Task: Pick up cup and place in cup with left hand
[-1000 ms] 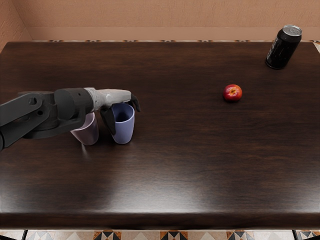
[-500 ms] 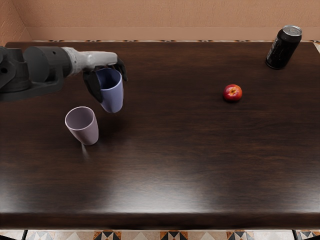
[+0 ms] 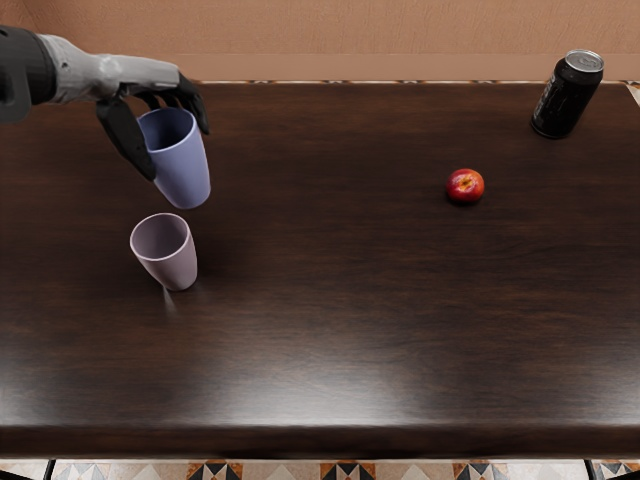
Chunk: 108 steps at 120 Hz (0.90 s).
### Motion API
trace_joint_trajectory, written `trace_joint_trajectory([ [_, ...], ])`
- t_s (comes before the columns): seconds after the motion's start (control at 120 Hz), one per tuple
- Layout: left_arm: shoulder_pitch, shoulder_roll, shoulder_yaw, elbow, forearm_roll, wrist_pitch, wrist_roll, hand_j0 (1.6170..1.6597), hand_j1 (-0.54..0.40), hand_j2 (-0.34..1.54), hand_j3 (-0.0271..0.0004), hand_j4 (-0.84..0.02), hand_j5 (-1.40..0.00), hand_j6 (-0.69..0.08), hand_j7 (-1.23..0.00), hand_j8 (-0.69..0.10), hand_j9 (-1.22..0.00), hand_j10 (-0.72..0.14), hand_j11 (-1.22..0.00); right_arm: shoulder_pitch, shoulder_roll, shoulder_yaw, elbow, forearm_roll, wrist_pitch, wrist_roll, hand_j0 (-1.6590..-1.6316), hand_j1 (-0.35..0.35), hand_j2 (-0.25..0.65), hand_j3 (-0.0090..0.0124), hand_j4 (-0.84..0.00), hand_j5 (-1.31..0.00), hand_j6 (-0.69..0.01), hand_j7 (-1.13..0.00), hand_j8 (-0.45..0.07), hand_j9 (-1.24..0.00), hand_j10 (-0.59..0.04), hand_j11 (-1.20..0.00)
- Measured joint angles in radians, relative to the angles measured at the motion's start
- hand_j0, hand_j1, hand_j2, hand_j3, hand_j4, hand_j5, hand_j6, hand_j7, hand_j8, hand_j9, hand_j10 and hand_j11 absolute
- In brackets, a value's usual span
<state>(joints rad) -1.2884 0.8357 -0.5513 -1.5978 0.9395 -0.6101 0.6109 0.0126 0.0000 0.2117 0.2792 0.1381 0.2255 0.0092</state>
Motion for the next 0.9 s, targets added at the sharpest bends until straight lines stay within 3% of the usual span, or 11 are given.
trace_joint_trajectory([
  [0.9, 0.012, 0.135, -0.002, -0.001, -0.16, -0.003, 0.0, 1.6548, -0.092, 0.07, 0.0, -0.46, -0.66, -0.319, -0.65, -0.291, -0.63, -0.421, -0.64, 0.0, 0.0, 0.0, 0.0, 0.0, 0.0, 0.0, -1.6581, -0.349, 0.0, 0.0, 0.0, 0.0, 0.001, 0.0, 0.0, 0.0, 0.0, 0.0],
])
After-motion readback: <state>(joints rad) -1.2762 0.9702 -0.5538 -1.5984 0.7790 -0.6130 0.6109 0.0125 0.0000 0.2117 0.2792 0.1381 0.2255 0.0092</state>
